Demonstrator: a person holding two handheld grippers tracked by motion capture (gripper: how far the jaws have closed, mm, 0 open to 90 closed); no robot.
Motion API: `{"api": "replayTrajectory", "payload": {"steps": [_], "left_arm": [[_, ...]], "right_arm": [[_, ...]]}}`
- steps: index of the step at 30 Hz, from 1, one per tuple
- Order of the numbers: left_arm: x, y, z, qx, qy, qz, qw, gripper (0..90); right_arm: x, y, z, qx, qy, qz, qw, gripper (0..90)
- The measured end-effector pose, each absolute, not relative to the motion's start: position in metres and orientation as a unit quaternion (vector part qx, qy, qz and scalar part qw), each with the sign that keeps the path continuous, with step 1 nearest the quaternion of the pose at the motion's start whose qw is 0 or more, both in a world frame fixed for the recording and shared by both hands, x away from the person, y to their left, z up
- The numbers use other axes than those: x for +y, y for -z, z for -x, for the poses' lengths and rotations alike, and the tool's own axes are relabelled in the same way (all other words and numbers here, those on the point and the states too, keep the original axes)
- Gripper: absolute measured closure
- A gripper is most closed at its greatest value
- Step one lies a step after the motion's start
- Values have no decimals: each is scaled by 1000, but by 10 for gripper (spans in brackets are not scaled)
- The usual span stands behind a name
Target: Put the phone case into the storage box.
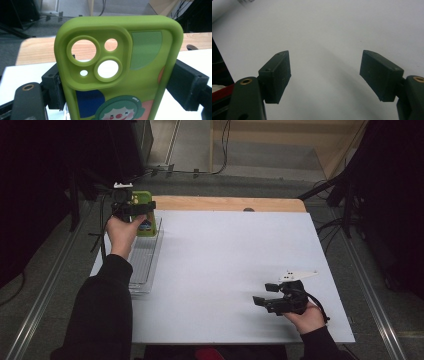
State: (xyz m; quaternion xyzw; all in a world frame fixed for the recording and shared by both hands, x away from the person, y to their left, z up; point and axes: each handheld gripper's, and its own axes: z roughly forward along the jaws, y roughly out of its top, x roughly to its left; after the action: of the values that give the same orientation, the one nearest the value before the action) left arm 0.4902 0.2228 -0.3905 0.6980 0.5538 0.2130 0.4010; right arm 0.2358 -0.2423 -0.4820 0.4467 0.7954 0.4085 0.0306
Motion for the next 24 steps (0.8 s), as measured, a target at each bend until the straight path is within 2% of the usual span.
{"api": "replayTrajectory", "payload": {"steps": [24], "left_arm": [[222,421,-505,556,-221,-702,387,163]], "right_arm": [[-243,482,-235,796,-407,-447,30,233]]}}
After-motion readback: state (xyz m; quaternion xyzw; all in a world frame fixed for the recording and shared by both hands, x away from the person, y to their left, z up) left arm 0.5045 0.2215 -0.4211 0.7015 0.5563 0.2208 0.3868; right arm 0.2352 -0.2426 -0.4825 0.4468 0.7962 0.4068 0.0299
